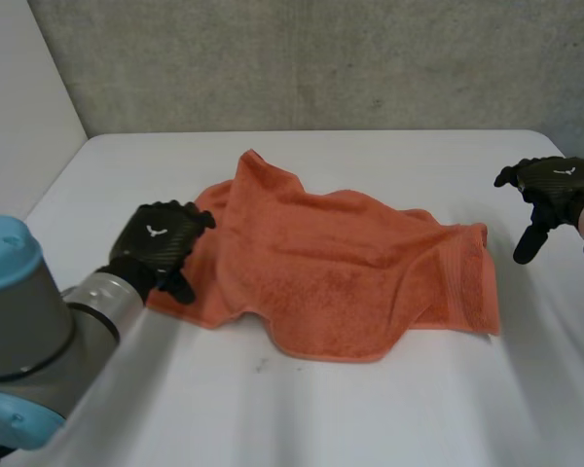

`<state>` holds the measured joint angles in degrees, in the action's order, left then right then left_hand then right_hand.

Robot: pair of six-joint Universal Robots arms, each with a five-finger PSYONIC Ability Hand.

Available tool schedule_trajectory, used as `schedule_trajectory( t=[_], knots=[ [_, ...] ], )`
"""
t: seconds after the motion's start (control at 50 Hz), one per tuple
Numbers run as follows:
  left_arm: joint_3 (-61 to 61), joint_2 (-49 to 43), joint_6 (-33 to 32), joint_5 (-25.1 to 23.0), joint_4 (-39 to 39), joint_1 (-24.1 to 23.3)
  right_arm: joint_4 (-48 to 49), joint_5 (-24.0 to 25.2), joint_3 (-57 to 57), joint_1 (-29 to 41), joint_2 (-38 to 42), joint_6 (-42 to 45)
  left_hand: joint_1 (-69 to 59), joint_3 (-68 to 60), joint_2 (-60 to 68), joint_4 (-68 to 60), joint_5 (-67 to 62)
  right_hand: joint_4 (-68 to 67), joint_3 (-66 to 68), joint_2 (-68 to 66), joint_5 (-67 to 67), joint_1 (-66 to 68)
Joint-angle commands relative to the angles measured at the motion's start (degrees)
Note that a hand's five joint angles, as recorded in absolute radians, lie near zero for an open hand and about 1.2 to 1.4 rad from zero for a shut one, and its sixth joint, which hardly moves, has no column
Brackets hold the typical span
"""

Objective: Fold the laundry

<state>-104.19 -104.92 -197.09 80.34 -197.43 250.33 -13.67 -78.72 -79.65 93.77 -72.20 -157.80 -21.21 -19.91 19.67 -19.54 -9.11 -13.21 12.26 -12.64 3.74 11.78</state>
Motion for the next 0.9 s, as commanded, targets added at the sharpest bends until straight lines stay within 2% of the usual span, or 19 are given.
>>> schedule_trajectory(
  t=[0.02,0.12,0.24,0.3,0.36,0.46,0.6,0.9],
  knots=[
    [0.5,-1.0,-0.3,-6.1,0.0,8.8,0.8,5.1,-10.1,0.4,-10.1,4.3,0.4,-0.9,1.1,-1.3,-1.7,3.0,-2.0,2.4,-3.5,-1.5],
    [2.8,-4.5,-0.4,-6.2,-0.2,11.7,3.7,8.7,-18.9,2.4,-16.2,4.1,-5.0,-6.3,6.5,-6.6,-7.1,-0.9,1.8,-1.5,0.4,2.3],
    [7.0,-9.5,-1.0,-6.3,0.4,14.2,10.7,8.6,-26.6,6.1,-17.8,4.2,-4.8,-6.1,6.4,-6.5,-6.9,-3.8,4.7,-4.3,3.2,5.2],
    [8.6,-12.1,-4.3,-6.4,1.4,14.5,12.8,8.1,-28.5,7.4,-17.4,4.2,-4.3,-5.6,5.9,-6.0,-6.4,-3.8,4.7,-4.3,3.2,5.2],
    [9.8,-14.4,-10.6,-6.4,3.2,14.9,14.0,7.5,-30.3,7.7,-16.7,4.0,-3.1,-4.4,4.7,-4.8,-5.2,-3.6,4.5,-4.2,3.1,5.0],
    [10.2,-16.0,-15.3,-6.5,4.3,15.2,15.3,6.2,-32.1,7.4,-13.6,4.0,-3.0,-4.3,4.5,-4.6,-5.1,-3.4,4.4,-4.0,2.9,4.9],
    [10.8,-17.6,-15.9,-7.5,4.4,15.1,18.0,4.7,-32.8,7.3,-9.9,4.0,-4.3,-5.6,5.9,-6.0,-6.4,-3.4,4.4,-4.0,2.9,4.9],
    [13.2,-19.9,-15.8,-7.6,4.1,15.1,18.2,4.5,-32.9,7.3,-9.6,3.8,-8.3,-9.6,9.9,-10.0,-10.5,-3.4,4.4,-4.0,2.9,4.9]
  ],
)
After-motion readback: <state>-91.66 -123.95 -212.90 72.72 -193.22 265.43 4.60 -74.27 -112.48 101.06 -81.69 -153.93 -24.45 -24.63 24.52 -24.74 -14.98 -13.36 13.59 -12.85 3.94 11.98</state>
